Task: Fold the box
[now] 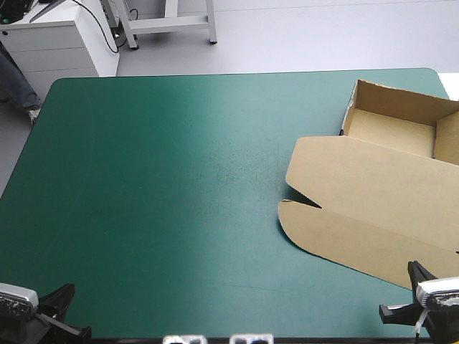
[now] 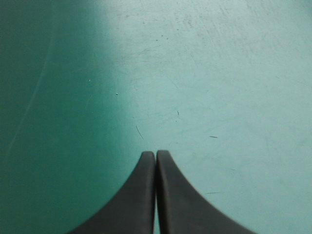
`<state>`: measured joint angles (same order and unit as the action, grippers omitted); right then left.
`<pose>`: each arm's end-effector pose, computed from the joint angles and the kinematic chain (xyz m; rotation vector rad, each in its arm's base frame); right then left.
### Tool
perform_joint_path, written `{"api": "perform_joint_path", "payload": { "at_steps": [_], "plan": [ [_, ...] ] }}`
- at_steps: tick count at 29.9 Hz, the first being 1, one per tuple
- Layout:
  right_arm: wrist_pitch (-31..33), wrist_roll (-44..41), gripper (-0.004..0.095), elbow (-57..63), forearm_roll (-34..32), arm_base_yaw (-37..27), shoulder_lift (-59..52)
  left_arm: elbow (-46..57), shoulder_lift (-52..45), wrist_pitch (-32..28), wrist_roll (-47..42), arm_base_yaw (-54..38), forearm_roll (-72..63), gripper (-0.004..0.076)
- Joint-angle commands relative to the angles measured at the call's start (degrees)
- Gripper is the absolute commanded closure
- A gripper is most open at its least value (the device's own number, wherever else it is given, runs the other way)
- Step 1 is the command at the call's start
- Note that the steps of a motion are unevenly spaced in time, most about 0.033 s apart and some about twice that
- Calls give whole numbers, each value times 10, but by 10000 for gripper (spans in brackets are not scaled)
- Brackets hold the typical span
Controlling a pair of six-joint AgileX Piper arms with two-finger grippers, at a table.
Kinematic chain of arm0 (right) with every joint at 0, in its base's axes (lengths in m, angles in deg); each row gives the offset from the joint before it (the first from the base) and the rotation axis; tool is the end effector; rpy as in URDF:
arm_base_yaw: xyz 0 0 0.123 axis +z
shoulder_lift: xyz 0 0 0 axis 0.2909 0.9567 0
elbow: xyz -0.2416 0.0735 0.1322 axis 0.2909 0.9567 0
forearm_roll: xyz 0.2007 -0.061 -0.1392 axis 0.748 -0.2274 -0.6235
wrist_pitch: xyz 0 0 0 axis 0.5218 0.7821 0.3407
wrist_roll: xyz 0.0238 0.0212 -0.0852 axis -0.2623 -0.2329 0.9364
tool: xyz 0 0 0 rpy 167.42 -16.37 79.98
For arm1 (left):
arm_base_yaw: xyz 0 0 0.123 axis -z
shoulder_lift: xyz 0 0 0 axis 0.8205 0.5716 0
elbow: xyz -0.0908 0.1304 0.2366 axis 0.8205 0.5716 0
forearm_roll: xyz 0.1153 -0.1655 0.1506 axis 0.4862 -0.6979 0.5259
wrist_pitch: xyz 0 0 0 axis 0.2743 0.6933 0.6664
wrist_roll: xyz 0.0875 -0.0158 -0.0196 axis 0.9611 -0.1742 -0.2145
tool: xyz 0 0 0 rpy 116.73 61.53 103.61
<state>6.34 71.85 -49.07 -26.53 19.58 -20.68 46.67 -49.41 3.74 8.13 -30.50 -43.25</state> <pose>0.0065 -0.0005 0.2772 -0.1215 1.8903 -0.0374 -0.0051 0.0156 0.2703 0.2705 2.0875 -0.1780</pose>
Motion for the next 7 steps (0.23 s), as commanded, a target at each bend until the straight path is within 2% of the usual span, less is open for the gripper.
{"api": "perform_joint_path", "payload": {
  "at_steps": [1,7],
  "plan": [
    [-45,-1,922,-13,-5,3,-2,-12,11,-35,0,2,0,732],
    [-45,-1,922,-13,-5,3,-2,-12,11,-35,0,2,-12,732]
  ]
}}
